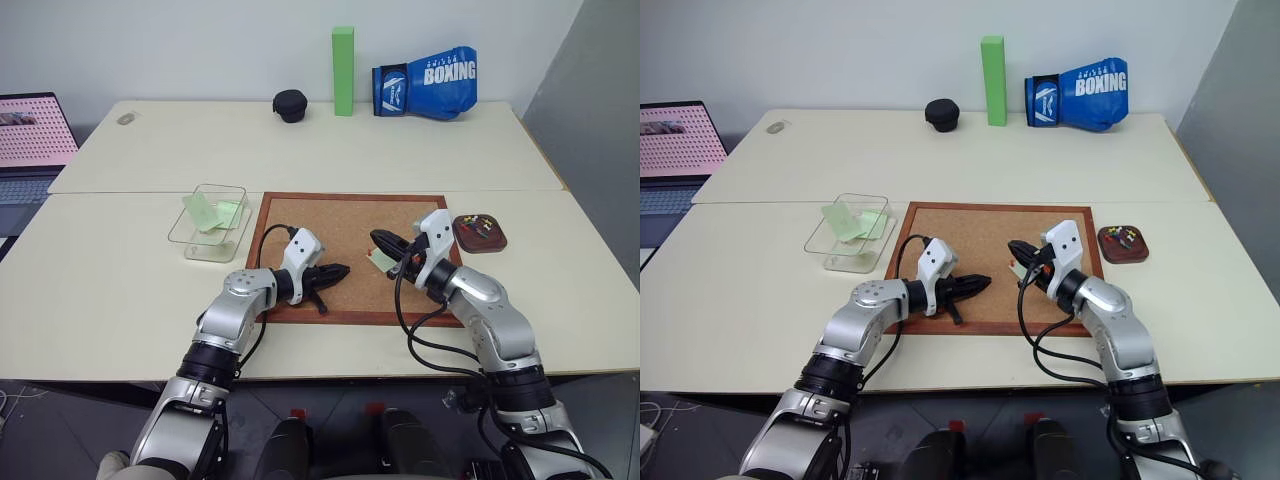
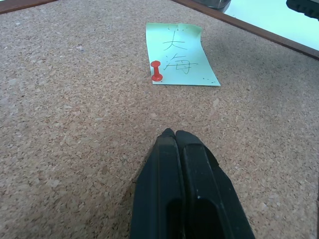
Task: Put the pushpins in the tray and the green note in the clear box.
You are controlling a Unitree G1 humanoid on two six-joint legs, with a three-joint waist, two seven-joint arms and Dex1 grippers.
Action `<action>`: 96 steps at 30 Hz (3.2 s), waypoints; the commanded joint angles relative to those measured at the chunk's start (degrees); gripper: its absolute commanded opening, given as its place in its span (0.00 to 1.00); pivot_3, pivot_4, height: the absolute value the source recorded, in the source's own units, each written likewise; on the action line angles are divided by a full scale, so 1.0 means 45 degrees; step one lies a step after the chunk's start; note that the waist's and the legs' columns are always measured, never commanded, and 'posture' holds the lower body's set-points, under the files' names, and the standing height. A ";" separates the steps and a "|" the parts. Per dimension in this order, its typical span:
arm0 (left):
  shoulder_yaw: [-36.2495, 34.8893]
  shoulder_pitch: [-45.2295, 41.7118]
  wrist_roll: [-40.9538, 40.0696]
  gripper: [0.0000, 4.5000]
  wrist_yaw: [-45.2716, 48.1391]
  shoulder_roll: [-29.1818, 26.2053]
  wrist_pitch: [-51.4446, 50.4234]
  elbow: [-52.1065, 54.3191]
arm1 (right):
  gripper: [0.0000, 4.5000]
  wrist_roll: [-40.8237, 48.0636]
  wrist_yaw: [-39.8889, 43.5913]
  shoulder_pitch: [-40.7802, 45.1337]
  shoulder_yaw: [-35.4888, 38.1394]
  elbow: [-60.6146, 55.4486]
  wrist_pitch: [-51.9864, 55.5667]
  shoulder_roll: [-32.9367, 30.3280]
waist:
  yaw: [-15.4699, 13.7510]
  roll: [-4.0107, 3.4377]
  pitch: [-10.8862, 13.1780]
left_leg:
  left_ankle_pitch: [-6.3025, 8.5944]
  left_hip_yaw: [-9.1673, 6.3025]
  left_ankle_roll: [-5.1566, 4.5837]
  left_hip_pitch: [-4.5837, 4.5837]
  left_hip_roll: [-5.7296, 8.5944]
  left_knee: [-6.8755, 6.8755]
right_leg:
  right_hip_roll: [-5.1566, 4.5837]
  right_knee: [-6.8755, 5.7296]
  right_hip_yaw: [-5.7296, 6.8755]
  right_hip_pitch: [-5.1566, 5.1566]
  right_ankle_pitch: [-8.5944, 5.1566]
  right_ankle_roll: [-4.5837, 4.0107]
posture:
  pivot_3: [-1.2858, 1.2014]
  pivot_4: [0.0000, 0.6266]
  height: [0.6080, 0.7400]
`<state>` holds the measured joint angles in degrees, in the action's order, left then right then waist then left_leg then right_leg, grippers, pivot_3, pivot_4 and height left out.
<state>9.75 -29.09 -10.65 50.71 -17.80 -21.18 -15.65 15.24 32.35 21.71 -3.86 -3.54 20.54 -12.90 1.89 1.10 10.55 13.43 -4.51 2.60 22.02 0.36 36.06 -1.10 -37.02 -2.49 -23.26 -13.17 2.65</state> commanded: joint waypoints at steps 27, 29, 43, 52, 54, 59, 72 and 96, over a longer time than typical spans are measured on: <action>0.0405 0.0200 0.0123 0.00 0.0093 0.0000 -0.0169 -0.0097 | 0.42 -0.1485 -0.6097 0.2273 0.4300 0.5061 -0.0739 -0.1306 | 0.0007 -0.0001 0.0000 | -0.0001 0.0012 -0.0002 0.0003 0.0005 -0.0003 | -0.0002 -0.0003 -0.0011 -0.0001 0.0001 -0.0001 | 0.52 0.24 1.00; 0.0411 0.0154 0.0143 0.00 0.0089 0.0014 -0.0135 -0.0172 | 0.52 -0.1443 -0.6027 0.2269 0.4305 0.5080 -0.0749 -0.1315 | 0.0005 -0.0001 0.0000 | -0.0001 0.0012 -0.0002 0.0004 0.0006 -0.0003 | -0.0002 -0.0001 -0.0012 -0.0001 0.0001 -0.0001 | 0.52 0.24 1.00; 0.0406 0.0008 0.0142 0.00 0.0132 0.0065 -0.0114 -0.0339 | 0.98 -0.1417 -0.3065 0.1005 0.2628 0.3050 -0.1993 -0.1722 | 0.0001 -0.0002 0.0000 | -0.0001 0.0012 -0.0002 0.0005 0.0007 -0.0003 | -0.0003 0.0001 -0.0013 -0.0001 0.0001 0.0000 | 0.52 0.24 1.00; 0.0401 -0.0093 0.0135 0.00 0.0190 0.0075 -0.0127 -0.0406 | 0.98 -0.1095 -0.0740 -0.0147 0.0315 0.1167 -0.2098 -0.1013 | 0.0004 -0.0002 -0.0001 | 0.0000 0.0008 -0.0001 -0.0001 0.0001 0.0001 | 0.0004 0.0004 -0.0007 0.0004 0.0001 0.0003 | 0.52 0.24 1.00; 0.0378 0.0009 0.0124 0.00 0.0194 0.0007 -0.0146 -0.0299 | 0.98 -0.1281 -0.0804 -0.0083 -0.0043 0.1285 -0.2103 -0.0741 | -0.0002 -0.0003 -0.0001 | 0.0000 0.0007 -0.0001 -0.0001 -0.0001 0.0000 | 0.0003 0.0005 -0.0004 0.0004 0.0001 0.0001 | 0.52 0.24 1.00; 0.0326 0.0221 0.0126 0.00 0.0145 -0.0103 -0.0176 -0.0145 | 0.98 -0.2027 -0.1014 0.0395 -0.0855 0.2333 -0.2129 -0.0212 | 0.0002 -0.0002 -0.0001 | 0.0000 0.0004 -0.0001 -0.0001 0.0000 -0.0001 | 0.0003 0.0003 -0.0004 0.0003 0.0001 0.0001 | 0.52 0.24 1.00; 0.0258 0.0384 0.0102 0.00 -0.0049 -0.0107 -0.0242 0.0119 | 0.98 -0.2734 -0.0832 0.1875 -0.1180 0.5258 -0.2972 0.0401 | 0.0014 -0.0003 -0.0001 | 0.0000 0.0005 -0.0001 -0.0006 -0.0003 -0.0002 | 0.0004 -0.0001 -0.0005 0.0002 0.0001 -0.0001 | 0.52 0.24 1.00; 0.0255 0.0599 0.0087 0.00 -0.0226 -0.0016 -0.0289 0.0381 | 0.06 -0.2473 0.0271 0.1728 -0.1229 0.4925 -0.2647 0.0510 | 0.0026 -0.0003 -0.0001 | 0.0000 0.0005 -0.0001 -0.0010 -0.0003 -0.0003 | 0.0004 -0.0004 -0.0005 0.0003 0.0001 -0.0001 | 0.52 0.24 1.00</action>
<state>9.69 -27.62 -10.68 49.56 -17.88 -21.26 -13.65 3.54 32.70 29.91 -9.19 20.78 8.19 -10.86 2.00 1.09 10.54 13.43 -4.48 2.59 21.98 0.34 36.05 -1.08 -37.04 -2.52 -23.25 -13.17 2.64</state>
